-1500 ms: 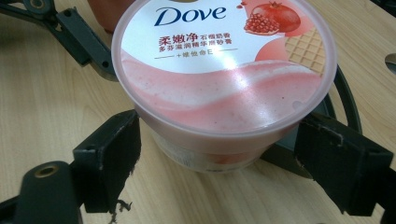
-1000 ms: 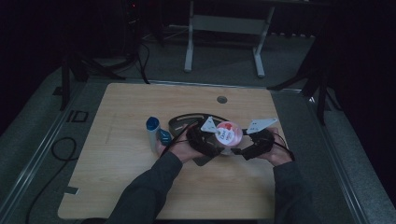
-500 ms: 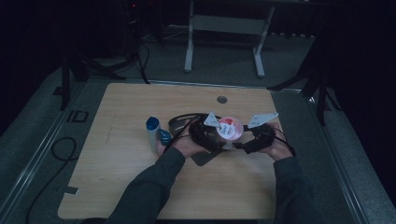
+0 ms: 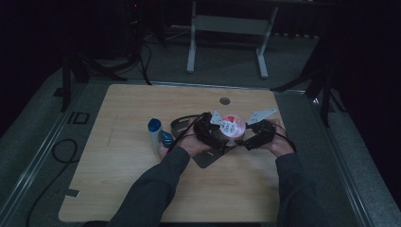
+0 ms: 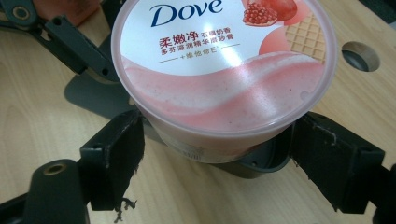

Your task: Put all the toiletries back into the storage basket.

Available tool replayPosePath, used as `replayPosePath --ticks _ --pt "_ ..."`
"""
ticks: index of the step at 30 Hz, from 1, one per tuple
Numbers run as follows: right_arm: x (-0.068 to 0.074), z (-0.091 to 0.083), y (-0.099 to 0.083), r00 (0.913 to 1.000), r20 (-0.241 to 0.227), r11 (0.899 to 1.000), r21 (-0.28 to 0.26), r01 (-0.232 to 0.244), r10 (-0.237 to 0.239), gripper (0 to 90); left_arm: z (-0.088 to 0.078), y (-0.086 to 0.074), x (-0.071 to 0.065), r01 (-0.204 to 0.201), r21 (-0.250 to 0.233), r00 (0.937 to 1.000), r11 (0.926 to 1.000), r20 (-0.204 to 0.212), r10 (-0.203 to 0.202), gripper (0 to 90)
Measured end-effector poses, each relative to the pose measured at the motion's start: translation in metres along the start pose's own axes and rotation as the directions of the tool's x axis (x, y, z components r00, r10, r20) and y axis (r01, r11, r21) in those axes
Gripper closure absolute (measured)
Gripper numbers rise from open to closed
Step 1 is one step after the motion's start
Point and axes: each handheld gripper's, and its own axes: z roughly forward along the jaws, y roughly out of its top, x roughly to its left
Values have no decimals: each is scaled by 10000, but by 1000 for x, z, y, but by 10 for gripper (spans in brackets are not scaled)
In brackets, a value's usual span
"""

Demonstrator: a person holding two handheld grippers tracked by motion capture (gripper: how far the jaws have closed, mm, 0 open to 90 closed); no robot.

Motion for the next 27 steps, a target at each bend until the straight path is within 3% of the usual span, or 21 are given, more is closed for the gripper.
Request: replayPosePath --ticks 18,27 --pt "-14 18 -3 9990 138 9987 271 -422 418 164 20 1 4 219 384 9982 9990 -570 -197 200" --pt "-17 24 -5 9982 274 9977 402 -552 541 164 27 0 6 328 590 9975 9977 -650 -289 200"
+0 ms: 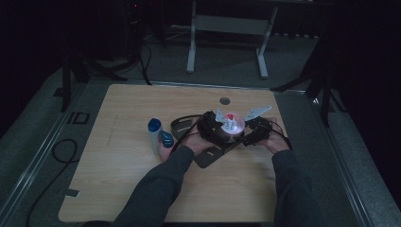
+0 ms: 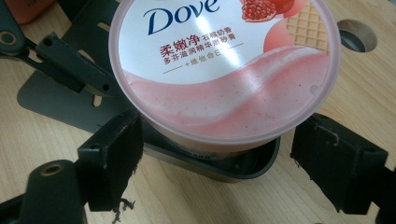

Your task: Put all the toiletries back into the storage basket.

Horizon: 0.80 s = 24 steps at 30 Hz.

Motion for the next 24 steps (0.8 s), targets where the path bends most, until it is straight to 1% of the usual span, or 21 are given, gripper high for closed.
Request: replayPosePath --ticks 5,8,12,15,19,24 --pt "0 4 -2 10000 -13 9999 92 -49 49 164 4 -2 0 64 90 10000 9999 6 -64 198" --pt "0 7 -3 10000 0 9998 163 -66 66 164 7 -3 1 180 150 9998 9997 38 -181 199" --pt "-1 11 -3 10000 -12 9995 330 -34 35 164 11 -6 1 318 211 9995 9993 87 -320 199" --pt "-1 13 -4 10000 35 9990 449 11 -13 165 13 -7 2 333 311 9994 9990 104 -336 199" --pt "0 16 -5 10000 37 9981 609 -81 78 165 16 -8 2 382 461 9991 9982 186 -391 199" --pt "1 19 -6 9999 103 9967 815 2 -10 166 21 -11 2 516 579 9984 9970 219 -529 201"
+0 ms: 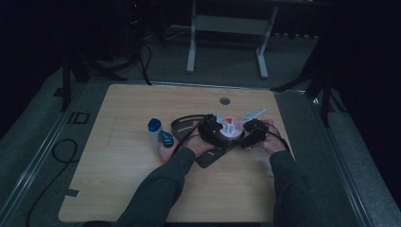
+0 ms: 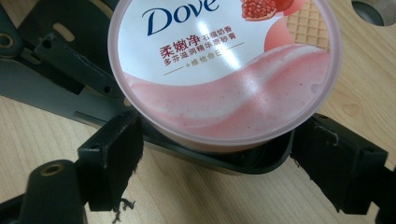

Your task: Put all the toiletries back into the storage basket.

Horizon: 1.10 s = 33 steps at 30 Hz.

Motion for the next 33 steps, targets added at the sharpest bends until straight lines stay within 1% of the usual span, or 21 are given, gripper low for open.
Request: replayPosePath --ticks 3,6,10,11,12,14,17,19,23,24,25,26,27,28,30,31,32,33 --pt "1 2 0 9999 88 9998 182 108 -109 166 1 -2 0 67 1 10000 10000 38 -67 202" --pt "1 2 1 9999 62 9997 208 94 -95 168 2 -2 0 122 -28 9999 9999 49 -122 204" --pt "3 4 0 9995 175 9982 534 269 -279 168 2 -3 1 326 -113 9994 9994 141 -325 218" --pt "3 4 -1 9995 205 9984 522 235 -246 164 2 -4 1 321 -146 9994 9994 137 -319 221" --pt "3 2 -2 9992 331 9992 343 222 -234 164 2 -4 1 300 -135 9995 9995 117 -298 226" --pt "1 -5 -1 9997 237 10000 36 85 -86 177 2 -4 1 306 -147 9995 9994 127 -305 231" --pt "1 -13 1 9993 317 9997 82 220 -222 178 2 -4 1 341 -180 9993 9993 127 -339 233" --pt "1 -14 1 9995 250 9998 60 197 -199 178 2 -5 1 345 -195 9993 9992 121 -342 234" --pt "2 -18 -4 9994 341 9997 -219 49 -41 178 1 -6 -1 436 -269 9990 9987 43 -435 241" --pt "2 -18 -4 9994 341 9997 -219 49 -41 178 1 -7 -1 446 -281 9990 9986 -17 -447 241" --pt "3 -20 -5 9995 306 9995 -326 -36 46 179 0 -7 -3 543 -259 9983 9982 -179 -547 241" --pt "5 -22 -6 9996 284 9989 -465 -72 85 181 -1 -8 -3 565 -217 9981 9982 -232 -570 236" --pt "7 -22 -7 9995 301 9989 -453 -72 86 186 -3 -8 -3 682 -243 9974 9974 -197 -687 236" --pt "8 -23 -8 9995 271 9989 -453 -132 145 211 -5 -9 -2 772 -244 9967 9967 -243 -778 234" --pt "10 -26 -11 9991 381 9987 -466 -191 209 217 -11 -11 -2 1058 -438 9941 9934 -208 -1068 236" --pt "11 -27 -12 9991 319 9980 -568 -269 288 220 -13 -11 -3 1140 -539 9930 9920 -243 -1154 238" --pt "12 -29 -14 9991 292 9975 -646 -277 297 221 -15 -11 -4 1125 -528 9926 9922 -397 -1147 238" --pt "14 -31 -15 9988 348 9970 -703 -317 342 229 -16 -11 -5 1115 -514 9928 9924 -378 -1135 239"
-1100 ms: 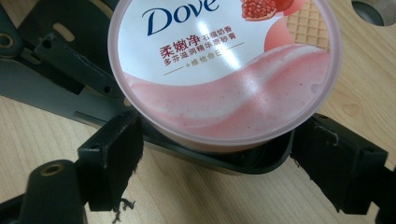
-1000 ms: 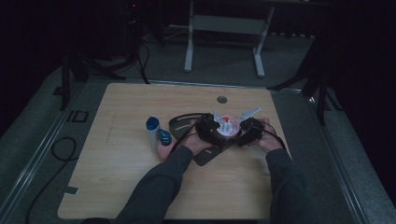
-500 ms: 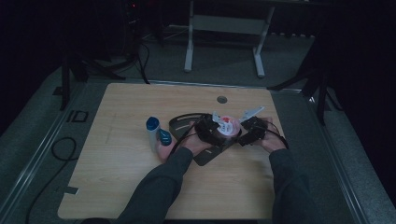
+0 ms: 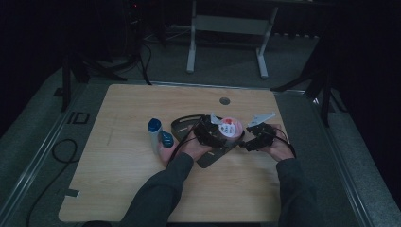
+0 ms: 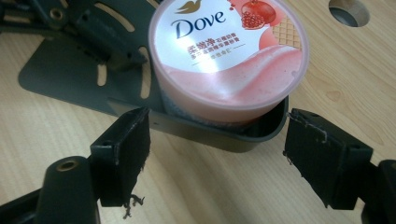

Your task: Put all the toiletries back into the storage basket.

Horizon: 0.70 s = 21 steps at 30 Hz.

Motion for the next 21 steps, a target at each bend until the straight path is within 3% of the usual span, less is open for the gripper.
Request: replayPosePath --ticks 4,5,10,11,14,21 --pt "5 -4 -5 9999 -52 9998 -127 -135 134 233 -2 0 -2 -45 -16 9999 10000 -91 45 245" --pt "9 -7 -9 9993 94 9992 -184 -360 362 291 -6 -1 -5 -17 -105 10000 9999 4 17 251" --pt "19 -11 -18 9961 3 9950 -474 -883 884 316 -10 -1 -9 -135 -189 9998 9997 127 137 274" --pt "25 -11 -21 9954 190 9947 -448 -928 937 292 -15 -1 -12 -273 -138 9989 9995 367 278 308" --pt "36 -11 -27 9936 346 9933 -457 -1064 1080 254 -19 -1 -16 -533 -19 9976 9986 447 534 316" --pt "62 -10 -41 9868 427 9867 -520 -1538 1560 230 -35 -4 -15 -307 -316 9969 9990 716 329 338"
